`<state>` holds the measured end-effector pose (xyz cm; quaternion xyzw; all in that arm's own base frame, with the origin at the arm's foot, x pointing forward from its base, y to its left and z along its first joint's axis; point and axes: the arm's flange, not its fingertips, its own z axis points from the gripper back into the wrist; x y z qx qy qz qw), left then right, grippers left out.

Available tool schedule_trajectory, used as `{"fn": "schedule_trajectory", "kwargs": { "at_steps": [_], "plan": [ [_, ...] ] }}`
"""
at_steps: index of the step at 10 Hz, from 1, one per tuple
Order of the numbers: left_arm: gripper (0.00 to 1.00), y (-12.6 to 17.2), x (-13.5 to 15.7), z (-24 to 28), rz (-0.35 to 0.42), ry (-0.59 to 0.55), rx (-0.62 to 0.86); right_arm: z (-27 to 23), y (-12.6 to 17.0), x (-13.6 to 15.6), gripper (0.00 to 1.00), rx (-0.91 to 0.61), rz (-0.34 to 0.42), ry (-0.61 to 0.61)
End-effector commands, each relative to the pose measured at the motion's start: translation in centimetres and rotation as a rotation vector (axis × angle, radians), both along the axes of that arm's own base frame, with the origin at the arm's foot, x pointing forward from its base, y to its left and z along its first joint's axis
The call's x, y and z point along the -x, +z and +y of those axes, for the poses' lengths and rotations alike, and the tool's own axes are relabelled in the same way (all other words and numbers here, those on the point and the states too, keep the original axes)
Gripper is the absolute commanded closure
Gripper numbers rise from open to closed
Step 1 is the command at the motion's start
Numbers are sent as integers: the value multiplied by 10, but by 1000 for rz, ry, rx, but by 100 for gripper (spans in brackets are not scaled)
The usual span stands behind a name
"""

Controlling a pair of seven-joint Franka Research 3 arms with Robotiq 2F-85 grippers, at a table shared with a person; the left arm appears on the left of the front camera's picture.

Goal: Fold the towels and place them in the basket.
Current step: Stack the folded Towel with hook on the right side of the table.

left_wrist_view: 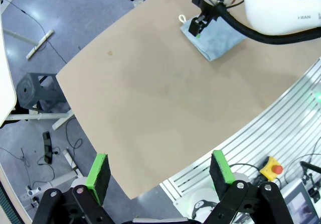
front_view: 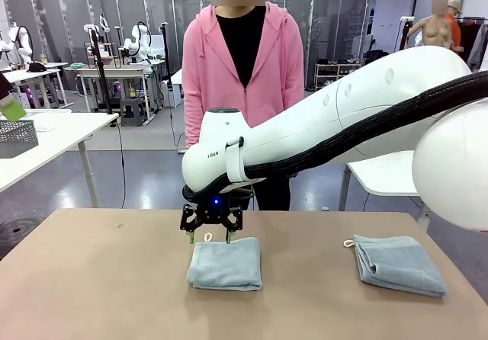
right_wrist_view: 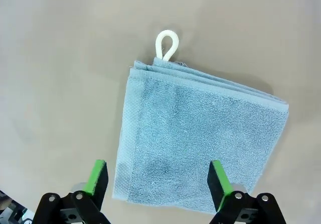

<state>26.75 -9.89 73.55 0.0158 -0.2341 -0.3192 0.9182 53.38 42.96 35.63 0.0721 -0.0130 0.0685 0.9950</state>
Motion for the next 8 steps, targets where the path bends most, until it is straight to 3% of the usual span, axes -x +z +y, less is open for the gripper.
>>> {"fn": "schedule_trajectory", "kwargs": {
  "at_steps": [1, 5, 6, 7, 8],
  "plan": [
    [0, -1, 0, 1, -8, -8, 0, 0, 0, 0, 0, -1, 0, -2],
    [0, -1, 0, 1, -8, -8, 0, 0, 0, 0, 0, 0, 0, 0],
    [0, -1, 0, 1, -8, -8, 0, -20, 35, 26, 0, -98, -17, 37],
    [0, -1, 0, 1, -8, -8, 0, -45, 52, 45, 0, -184, -4, 57],
    [0, -1, 0, 1, -8, -8, 0, -73, 62, 58, 0, -212, -38, 24]
  ]
}}
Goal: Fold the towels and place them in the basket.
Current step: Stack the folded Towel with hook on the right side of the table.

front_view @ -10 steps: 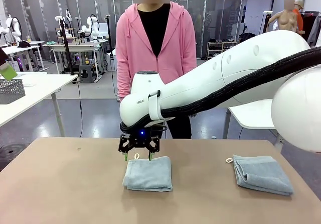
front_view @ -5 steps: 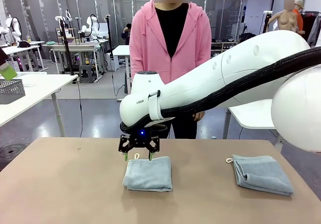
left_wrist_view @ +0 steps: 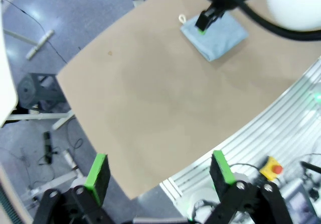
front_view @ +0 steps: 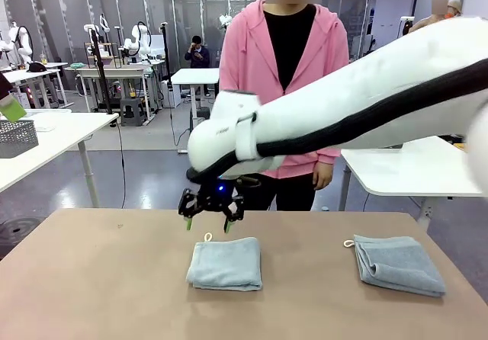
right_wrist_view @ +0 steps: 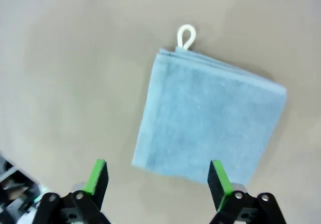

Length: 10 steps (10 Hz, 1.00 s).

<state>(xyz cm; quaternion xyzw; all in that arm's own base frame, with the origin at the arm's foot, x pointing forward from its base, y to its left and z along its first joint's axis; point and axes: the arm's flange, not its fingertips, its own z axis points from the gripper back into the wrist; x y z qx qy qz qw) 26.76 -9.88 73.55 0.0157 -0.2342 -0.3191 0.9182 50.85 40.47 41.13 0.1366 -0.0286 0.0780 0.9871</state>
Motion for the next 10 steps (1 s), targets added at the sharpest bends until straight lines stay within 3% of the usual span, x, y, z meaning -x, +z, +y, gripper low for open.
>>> {"fn": "schedule_trajectory", "kwargs": {
  "at_steps": [1, 5, 10],
  "plan": [
    [0, -1, 0, 1, -8, -8, 0, -78, 16, 44, 0, -135, -27, -17],
    [0, -1, 0, 1, -8, -8, 0, -158, -6, 53, 0, -384, 8, -97],
    [0, -1, 0, 1, -8, -8, 0, -191, -86, 23, 0, -587, 27, -160]
  ]
}}
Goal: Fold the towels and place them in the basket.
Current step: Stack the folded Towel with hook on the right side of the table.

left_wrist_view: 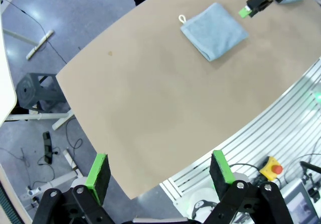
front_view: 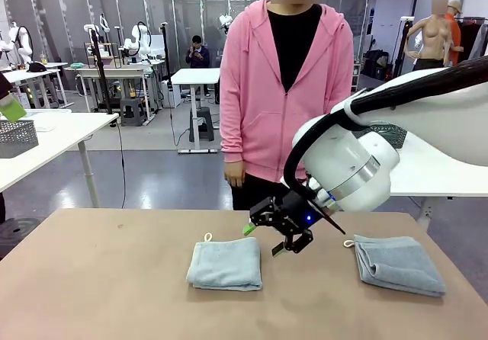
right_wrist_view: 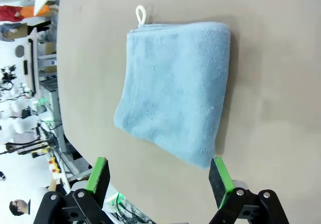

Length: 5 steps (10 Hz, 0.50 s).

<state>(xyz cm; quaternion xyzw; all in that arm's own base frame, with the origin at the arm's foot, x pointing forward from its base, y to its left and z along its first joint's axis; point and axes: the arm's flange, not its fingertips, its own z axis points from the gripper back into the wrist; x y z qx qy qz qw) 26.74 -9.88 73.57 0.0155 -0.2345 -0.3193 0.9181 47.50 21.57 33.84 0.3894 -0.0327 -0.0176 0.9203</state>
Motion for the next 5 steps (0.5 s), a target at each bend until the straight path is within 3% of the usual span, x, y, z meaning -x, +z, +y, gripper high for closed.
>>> {"fn": "schedule_trajectory", "kwargs": {
  "at_steps": [1, 5],
  "plan": [
    [0, -1, 0, 1, -8, -7, -1, -5, -25, -17, 0, -71, -43, 8],
    [0, -1, 0, 1, -8, -7, -1, 3, -64, -34, 0, -123, -2, -29]
  ]
}}
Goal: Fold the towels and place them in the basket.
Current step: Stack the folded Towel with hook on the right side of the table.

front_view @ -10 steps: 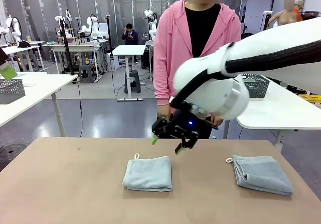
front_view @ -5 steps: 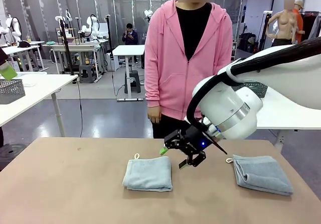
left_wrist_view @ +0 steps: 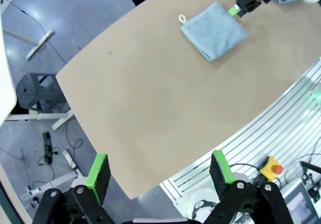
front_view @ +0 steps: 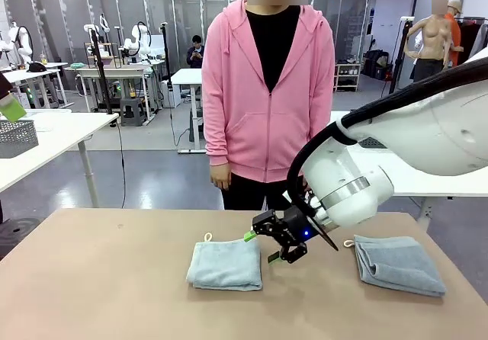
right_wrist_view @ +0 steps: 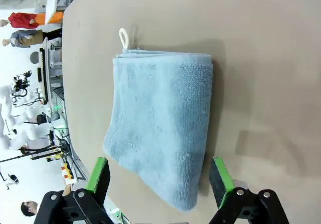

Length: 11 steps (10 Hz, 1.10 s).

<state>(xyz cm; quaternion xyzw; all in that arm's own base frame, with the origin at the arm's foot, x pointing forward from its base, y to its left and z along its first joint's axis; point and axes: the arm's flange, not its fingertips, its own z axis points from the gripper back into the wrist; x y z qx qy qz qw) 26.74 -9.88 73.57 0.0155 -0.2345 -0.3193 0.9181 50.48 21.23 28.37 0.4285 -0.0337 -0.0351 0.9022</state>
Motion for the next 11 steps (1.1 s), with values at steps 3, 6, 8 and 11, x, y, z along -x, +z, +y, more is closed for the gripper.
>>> {"fn": "schedule_trajectory", "kwargs": {
  "at_steps": [3, 6, 8, 11],
  "plan": [
    [0, -1, 0, 1, -8, -7, -1, 17, -26, -9, 0, -56, 25, -5],
    [0, -1, 0, 1, -8, -7, -1, 25, -34, -6, 13, -63, 49, -14],
    [0, -1, 0, 1, -8, -7, -1, 28, -34, -5, 68, -70, 35, -34],
    [0, -1, 0, 1, -8, -7, -1, 32, -35, 0, 100, -65, 42, -49]
  ]
}}
